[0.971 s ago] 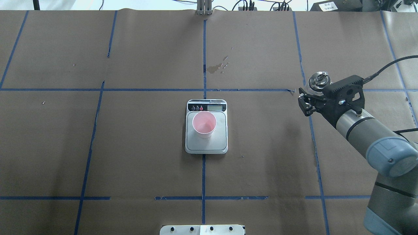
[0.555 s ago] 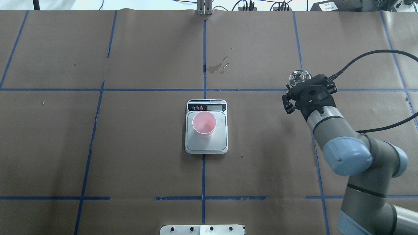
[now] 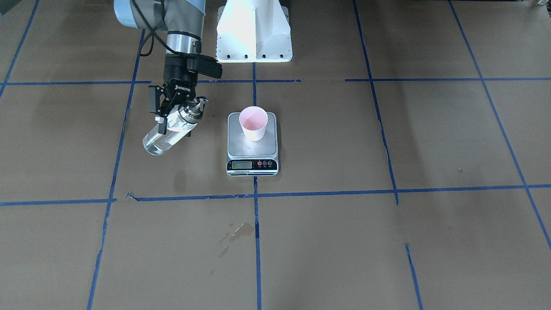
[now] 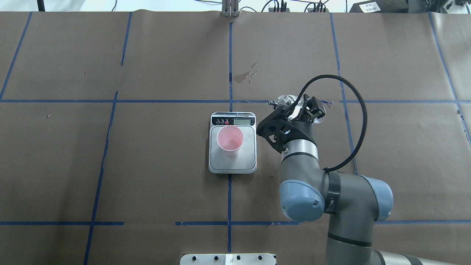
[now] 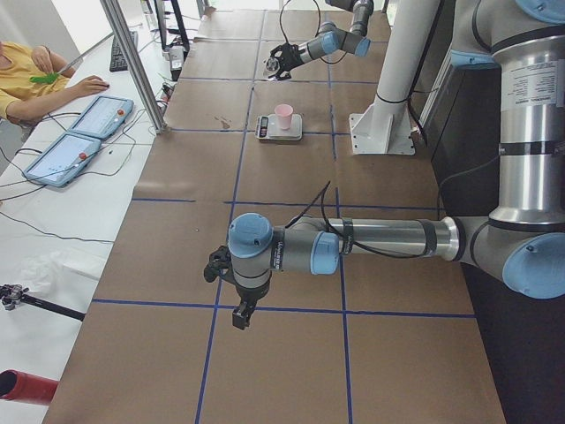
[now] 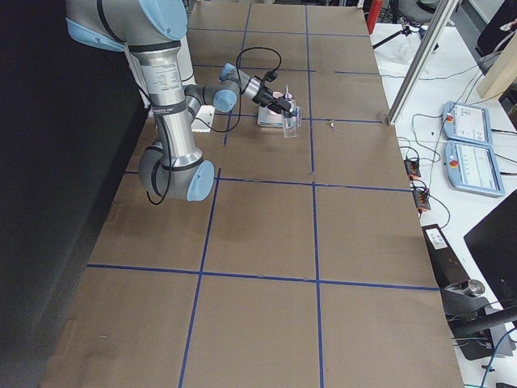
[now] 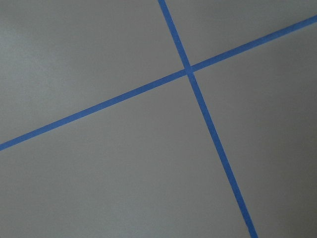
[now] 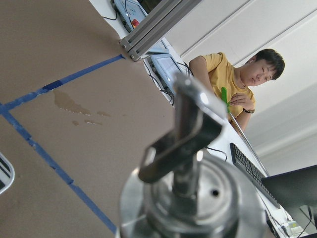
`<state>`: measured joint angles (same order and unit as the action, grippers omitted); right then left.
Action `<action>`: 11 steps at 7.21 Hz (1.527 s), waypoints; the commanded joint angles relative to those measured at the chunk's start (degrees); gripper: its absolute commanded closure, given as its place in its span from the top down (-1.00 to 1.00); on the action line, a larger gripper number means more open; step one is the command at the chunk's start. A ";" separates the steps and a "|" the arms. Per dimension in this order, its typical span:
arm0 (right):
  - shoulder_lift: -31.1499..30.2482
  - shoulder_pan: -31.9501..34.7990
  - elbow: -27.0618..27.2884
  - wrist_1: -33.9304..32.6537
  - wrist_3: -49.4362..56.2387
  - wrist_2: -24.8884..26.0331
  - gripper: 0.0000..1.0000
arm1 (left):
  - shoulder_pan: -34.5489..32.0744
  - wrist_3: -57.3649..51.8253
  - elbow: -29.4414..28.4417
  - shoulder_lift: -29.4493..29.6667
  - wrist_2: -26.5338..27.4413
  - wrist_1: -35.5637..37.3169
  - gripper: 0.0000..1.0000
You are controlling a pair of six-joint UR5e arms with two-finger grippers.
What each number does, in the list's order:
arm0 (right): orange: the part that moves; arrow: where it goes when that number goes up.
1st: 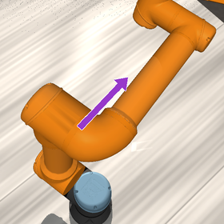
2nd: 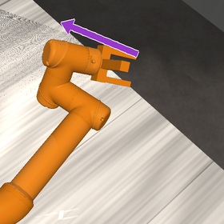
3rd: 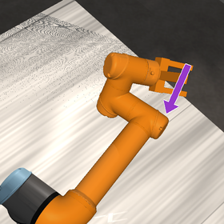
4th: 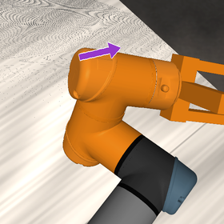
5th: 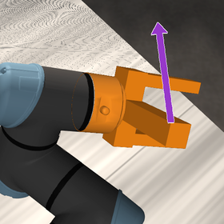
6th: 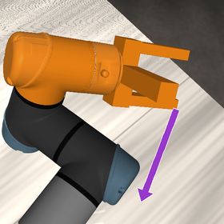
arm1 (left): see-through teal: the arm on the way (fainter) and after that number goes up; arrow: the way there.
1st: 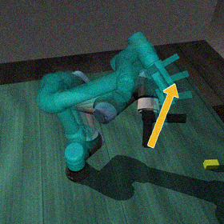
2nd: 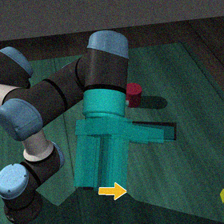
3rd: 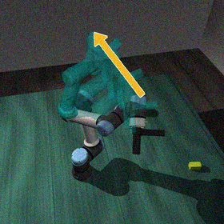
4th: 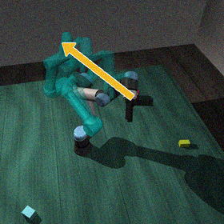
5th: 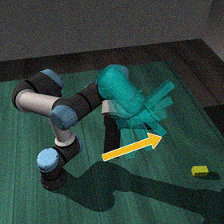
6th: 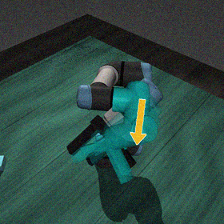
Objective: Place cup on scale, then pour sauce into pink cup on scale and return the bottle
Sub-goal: 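Lift the bottle with the right gripper and carry it over the cup, then tilt the bottle spout down over the pink cup with the right gripper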
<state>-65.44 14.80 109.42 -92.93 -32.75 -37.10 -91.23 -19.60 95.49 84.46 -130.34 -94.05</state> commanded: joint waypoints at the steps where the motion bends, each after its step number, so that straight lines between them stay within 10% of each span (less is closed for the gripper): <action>1: 3.81 -1.44 -3.59 -7.94 4.16 4.73 -1.00 | 0.00 0.00 -0.21 0.00 -0.08 0.09 1.00; 11: 4.97 -3.55 -8.52 -8.59 25.78 18.80 -1.00 | 0.00 0.00 -0.39 0.00 -0.09 0.00 1.00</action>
<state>-60.43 11.38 100.92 -101.51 -10.15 -20.42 -91.23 -19.60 95.10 84.46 -130.43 -94.04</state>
